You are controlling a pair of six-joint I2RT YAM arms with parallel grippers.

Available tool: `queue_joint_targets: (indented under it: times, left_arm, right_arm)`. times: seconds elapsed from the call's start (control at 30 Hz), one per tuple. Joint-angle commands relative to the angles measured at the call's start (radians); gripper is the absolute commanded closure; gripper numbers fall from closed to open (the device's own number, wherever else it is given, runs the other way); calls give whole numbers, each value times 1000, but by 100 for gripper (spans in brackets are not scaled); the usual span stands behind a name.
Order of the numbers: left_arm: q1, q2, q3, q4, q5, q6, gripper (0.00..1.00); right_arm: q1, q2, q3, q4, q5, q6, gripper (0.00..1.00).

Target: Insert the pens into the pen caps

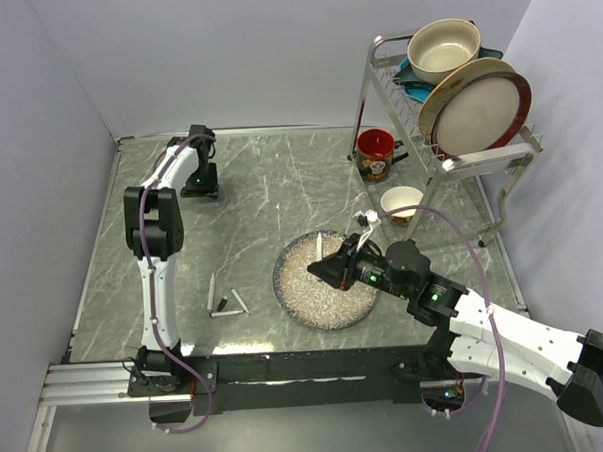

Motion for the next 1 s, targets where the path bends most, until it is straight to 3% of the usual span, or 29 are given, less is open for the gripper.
queue_joint_targets:
  times: [0.0,0.53,0.73,0.83,0.97]
  left_arm:
    - [6,28,45,-46,1,-38,47]
    - [22,14,-4,-110,63,34,71]
    - [23,-6,-62,-221,51,112,71]
    - [23,-33,-119,-241,39,149,72]
    - [23,-101,-307,-180,73,191,74]
  right_arm:
    - [-3,-20,9,20,23,-19,100]
    - [-3,-32,9,13,28,-23,100]
    - [-3,-49,11,14,20,-11,100]
    - [-2,-63,12,10,11,0,100]
    - [-2,-88,6,2,14,15,100]
